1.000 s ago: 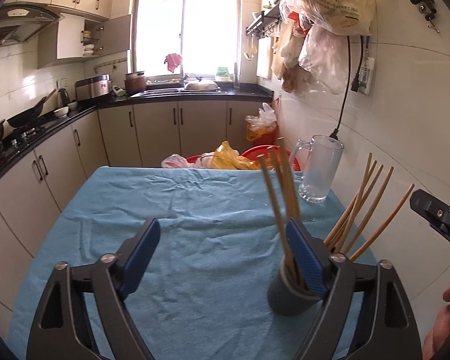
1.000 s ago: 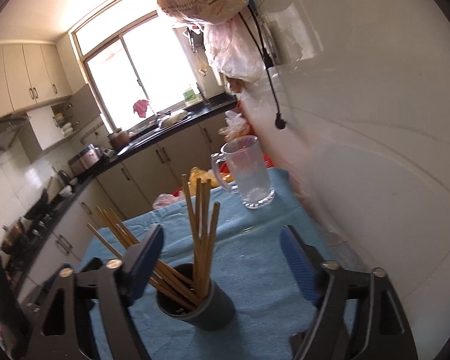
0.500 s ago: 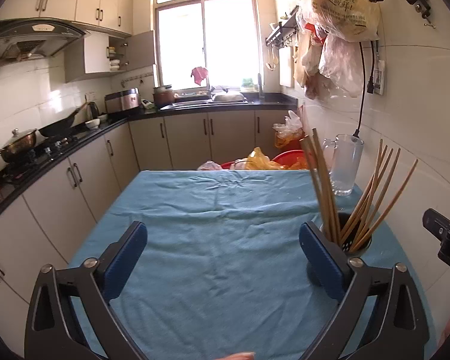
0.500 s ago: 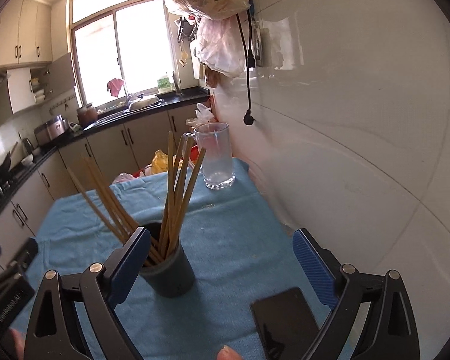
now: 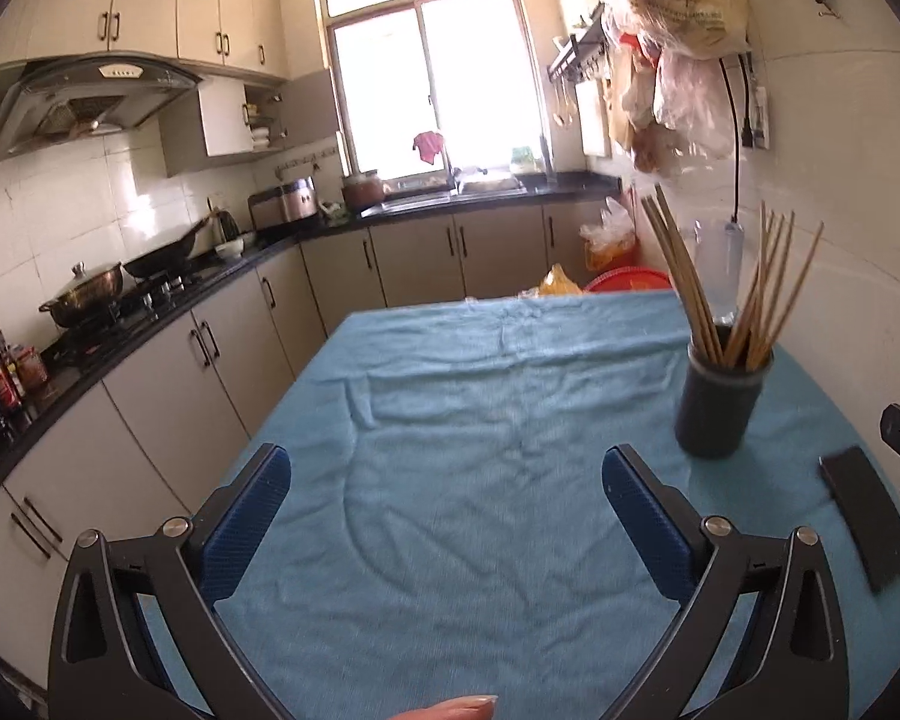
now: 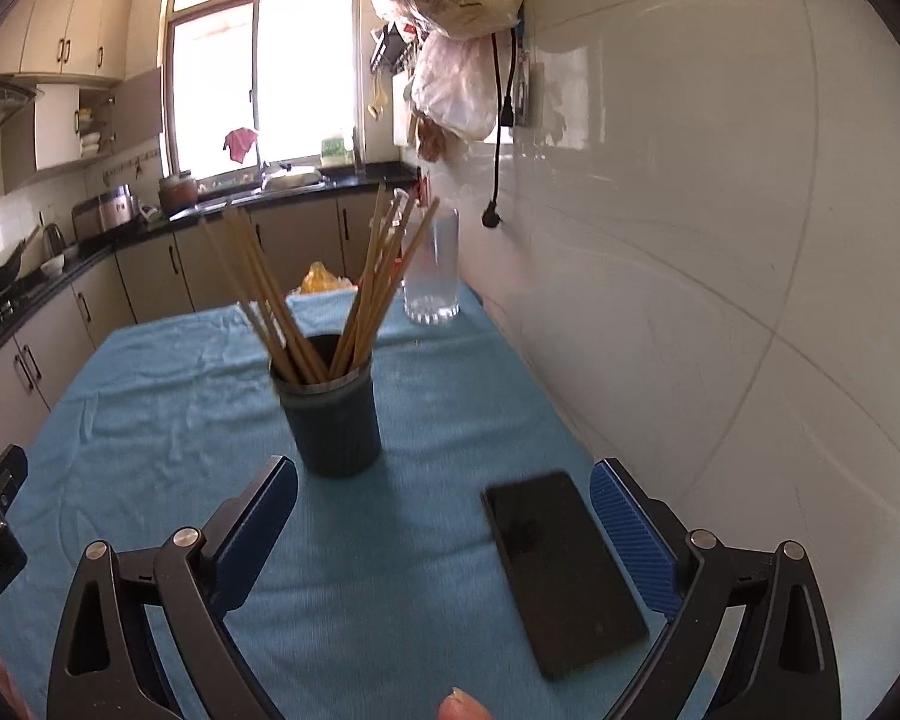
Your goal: Organize utensils
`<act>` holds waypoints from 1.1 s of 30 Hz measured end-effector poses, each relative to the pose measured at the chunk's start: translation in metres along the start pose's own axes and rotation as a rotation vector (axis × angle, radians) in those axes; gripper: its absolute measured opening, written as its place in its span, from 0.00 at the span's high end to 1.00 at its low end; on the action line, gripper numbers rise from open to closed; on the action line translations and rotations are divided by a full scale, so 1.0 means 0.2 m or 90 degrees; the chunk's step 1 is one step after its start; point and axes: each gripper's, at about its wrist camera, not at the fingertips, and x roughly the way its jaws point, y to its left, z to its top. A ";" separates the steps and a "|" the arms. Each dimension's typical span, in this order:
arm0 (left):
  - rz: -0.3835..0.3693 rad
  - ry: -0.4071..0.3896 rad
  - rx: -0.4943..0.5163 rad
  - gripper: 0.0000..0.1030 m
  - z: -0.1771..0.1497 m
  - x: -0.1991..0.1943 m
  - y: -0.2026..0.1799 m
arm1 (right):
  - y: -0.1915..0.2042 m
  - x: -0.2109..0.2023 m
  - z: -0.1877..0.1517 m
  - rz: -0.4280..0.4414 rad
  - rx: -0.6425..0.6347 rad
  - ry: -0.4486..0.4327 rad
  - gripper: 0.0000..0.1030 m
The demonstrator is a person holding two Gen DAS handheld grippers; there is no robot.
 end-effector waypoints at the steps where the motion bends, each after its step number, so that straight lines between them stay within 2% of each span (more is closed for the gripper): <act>1: 0.000 0.004 0.000 0.00 -0.02 -0.01 0.01 | 0.00 -0.02 -0.03 -0.003 -0.001 0.002 0.03; 7: -0.010 0.027 -0.011 0.00 -0.14 -0.07 0.05 | 0.01 -0.11 -0.18 -0.020 0.007 0.007 0.02; 11: -0.025 0.055 -0.018 0.00 -0.19 -0.06 0.06 | -0.01 -0.09 -0.23 -0.025 0.024 0.031 0.02; 21: -0.020 0.059 0.000 0.00 -0.21 -0.05 0.04 | 0.06 -0.09 -0.25 -0.022 -0.003 0.028 0.02; 33: -0.021 0.083 0.006 0.00 -0.23 0.03 0.04 | 0.10 -0.02 -0.26 -0.024 -0.014 0.051 0.02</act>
